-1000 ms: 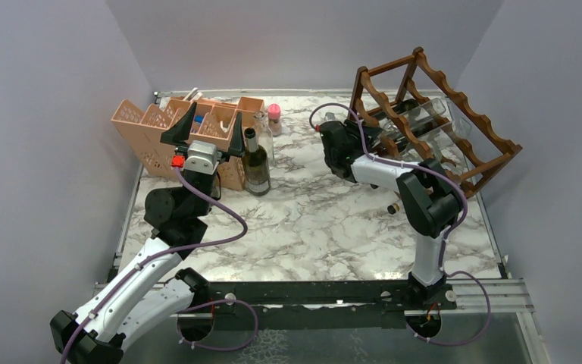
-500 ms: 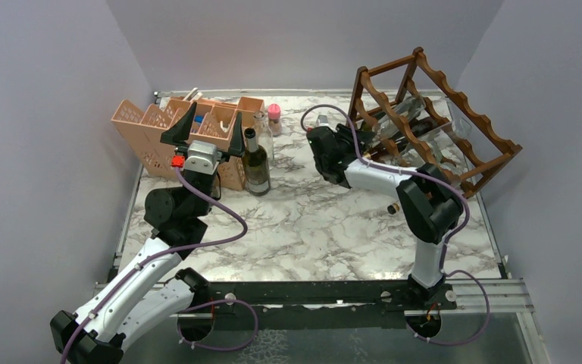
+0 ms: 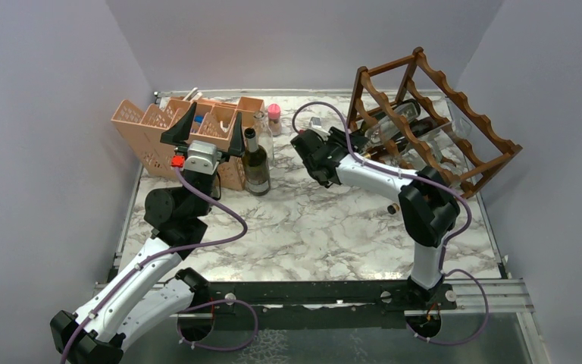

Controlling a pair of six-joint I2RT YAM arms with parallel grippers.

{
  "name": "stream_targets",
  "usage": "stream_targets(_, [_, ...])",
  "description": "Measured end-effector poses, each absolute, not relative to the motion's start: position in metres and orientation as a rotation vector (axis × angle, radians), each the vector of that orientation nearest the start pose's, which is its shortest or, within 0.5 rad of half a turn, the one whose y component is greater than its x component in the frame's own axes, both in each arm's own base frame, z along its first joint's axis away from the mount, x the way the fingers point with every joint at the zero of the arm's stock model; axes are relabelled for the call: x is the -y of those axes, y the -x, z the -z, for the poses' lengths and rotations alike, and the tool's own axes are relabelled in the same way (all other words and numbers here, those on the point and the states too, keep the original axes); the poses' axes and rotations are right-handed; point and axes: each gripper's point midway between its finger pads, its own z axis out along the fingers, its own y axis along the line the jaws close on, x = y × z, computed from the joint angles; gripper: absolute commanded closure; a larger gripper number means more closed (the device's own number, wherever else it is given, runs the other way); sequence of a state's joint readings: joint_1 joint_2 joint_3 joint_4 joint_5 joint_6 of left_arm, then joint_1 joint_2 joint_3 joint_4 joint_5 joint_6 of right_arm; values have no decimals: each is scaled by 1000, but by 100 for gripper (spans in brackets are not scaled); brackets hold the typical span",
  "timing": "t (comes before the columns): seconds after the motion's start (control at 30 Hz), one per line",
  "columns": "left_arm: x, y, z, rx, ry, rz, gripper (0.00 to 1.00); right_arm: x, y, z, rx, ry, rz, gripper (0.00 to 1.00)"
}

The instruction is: Take the wine bottle off the wine rack

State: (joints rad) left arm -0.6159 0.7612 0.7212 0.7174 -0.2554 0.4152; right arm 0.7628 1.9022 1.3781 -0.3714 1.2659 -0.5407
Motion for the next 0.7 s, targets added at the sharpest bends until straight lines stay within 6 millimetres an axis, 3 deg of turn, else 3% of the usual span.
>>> stream_targets(0.27, [116,-269,-466,-891,-229,76,6,-159,-382,-207,-1934,755,1281,99])
stream_targets(0.5, [116,-269,-466,-891,-229,76,6,-155,-370,-227,-1982,684,1145,99])
stream_targets(0.7, [117,-269,-466,-893,-229,79,6,-166,-365,-246,-1985,653,1050,99])
